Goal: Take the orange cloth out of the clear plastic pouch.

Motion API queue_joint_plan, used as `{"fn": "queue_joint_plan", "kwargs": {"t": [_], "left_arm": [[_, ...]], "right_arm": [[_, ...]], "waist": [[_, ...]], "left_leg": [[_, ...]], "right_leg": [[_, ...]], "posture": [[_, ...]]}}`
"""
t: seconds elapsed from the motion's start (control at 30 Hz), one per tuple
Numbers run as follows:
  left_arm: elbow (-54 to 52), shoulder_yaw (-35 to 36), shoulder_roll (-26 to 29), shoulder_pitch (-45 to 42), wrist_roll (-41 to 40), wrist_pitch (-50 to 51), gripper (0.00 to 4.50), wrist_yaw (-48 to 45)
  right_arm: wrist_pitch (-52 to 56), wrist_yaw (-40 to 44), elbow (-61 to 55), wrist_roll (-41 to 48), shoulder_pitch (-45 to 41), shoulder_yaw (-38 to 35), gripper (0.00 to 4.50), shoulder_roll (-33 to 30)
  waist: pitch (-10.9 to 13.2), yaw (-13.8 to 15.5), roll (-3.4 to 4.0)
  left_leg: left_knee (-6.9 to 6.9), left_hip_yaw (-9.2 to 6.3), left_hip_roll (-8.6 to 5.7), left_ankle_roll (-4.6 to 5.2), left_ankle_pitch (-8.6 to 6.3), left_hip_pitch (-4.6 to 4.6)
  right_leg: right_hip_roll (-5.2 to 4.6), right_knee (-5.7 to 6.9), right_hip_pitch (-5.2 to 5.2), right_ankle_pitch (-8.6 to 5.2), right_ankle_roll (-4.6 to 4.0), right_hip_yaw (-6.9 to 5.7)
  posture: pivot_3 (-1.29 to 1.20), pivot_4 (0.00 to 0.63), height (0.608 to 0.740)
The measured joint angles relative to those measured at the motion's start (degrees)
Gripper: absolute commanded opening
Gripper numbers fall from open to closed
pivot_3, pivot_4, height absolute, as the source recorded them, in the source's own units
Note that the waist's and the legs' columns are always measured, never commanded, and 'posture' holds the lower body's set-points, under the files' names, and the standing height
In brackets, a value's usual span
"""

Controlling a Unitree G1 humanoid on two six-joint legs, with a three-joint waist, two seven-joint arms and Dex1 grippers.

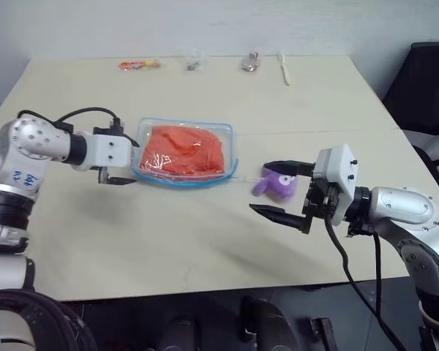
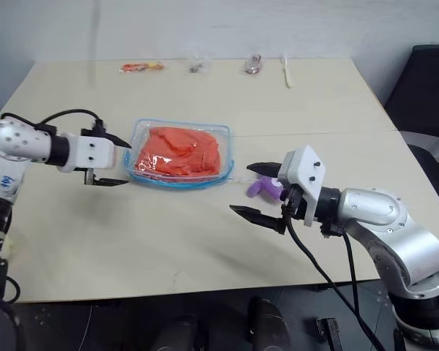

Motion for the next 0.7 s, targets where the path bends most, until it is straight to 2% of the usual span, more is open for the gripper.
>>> {"fn": "queue_joint_plan", "kwargs": {"t": [0.17,0.27,0.47,0.67,0.7], "left_arm": [[10.23,-3.74,-5.04,-4.47,6.58,-6.12,4.44,4.91],[15.42,-5.02,-6.91,-6.01,9.79,-9.74,3.87,8.88],[22.70,-5.65,-9.51,-8.47,11.45,-12.75,1.97,12.34],[20.84,-3.47,-9.86,-7.99,8.46,-11.74,0.10,8.46],[19.26,-3.06,-9.70,-7.39,7.74,-10.87,0.02,7.42]], "right_arm": [[1.05,-1.74,-1.34,0.71,0.99,-1.10,4.50,-0.04],[1.74,-2.49,-2.02,1.19,1.32,-1.31,4.50,-0.07],[2.58,-4.06,-3.61,1.87,2.57,-1.78,4.50,-0.66],[3.19,-4.68,-4.56,2.30,4.29,-3.40,4.50,-1.65],[3.21,-4.68,-4.58,2.34,4.55,-3.40,4.50,-1.77]], "waist": [[-0.01,0.01,-0.02],[-0.01,0.02,-0.03],[-0.02,0.25,-0.04],[-0.02,0.58,-0.04],[-0.02,0.59,-0.04]], "left_leg": [[0.07,-0.06,-0.01,0.06,0.00,-0.07],[0.09,-0.12,-0.02,0.07,0.00,-0.09],[0.18,-0.23,-0.07,0.16,0.03,-0.22],[0.25,-0.29,-0.07,0.18,0.03,-0.30],[0.25,-0.29,-0.08,0.18,0.03,-0.30]], "right_leg": [[-0.03,-0.02,0.00,0.03,0.05,-0.04],[-0.06,-0.01,0.00,0.03,0.06,-0.08],[-0.16,-0.03,0.00,0.06,0.11,-0.18],[-0.17,-0.03,0.00,0.09,0.15,-0.22],[-0.18,-0.04,0.00,0.09,0.15,-0.22]], "posture": [[0.00,0.150,0.740],[0.00,0.150,0.740],[0.00,0.150,0.740],[0.00,0.150,0.740],[0.00,0.150,0.740]]}}
